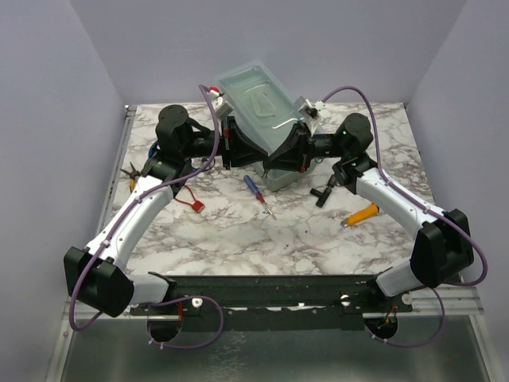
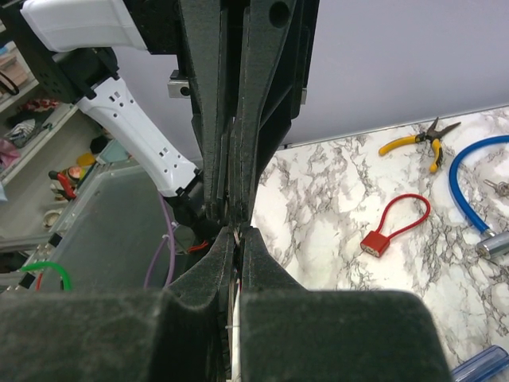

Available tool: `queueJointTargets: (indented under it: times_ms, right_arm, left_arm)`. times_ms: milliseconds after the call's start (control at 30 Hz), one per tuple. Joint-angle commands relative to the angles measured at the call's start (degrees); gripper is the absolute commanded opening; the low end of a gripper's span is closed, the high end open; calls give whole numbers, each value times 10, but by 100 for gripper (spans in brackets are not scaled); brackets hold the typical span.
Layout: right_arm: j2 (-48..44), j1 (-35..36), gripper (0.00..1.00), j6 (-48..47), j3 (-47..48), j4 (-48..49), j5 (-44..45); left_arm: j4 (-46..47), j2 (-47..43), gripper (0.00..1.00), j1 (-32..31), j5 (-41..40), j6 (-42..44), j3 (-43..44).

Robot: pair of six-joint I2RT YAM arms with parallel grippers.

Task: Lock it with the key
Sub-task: Place the key at the center of the board.

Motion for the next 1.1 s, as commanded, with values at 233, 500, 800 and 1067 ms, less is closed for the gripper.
queueJointTargets:
  times_ms: [233, 500, 800, 1067]
  right_arm:
    - [-5, 4, 9, 7, 7, 3, 2]
    - [-19, 0, 73, -27, 7, -71, 23]
    - [-51, -39, 92, -92, 19, -187, 50]
    - [-97, -96, 93, -135, 1, -285, 63]
  left_arm:
    - [-100, -1, 0, -8, -59, 52, 22]
    - [-135, -18, 0, 72, -86, 31, 26]
    - [-242, -28, 0, 251, -95, 107, -17]
    - [-325, -1, 0, 319, -257, 279, -73]
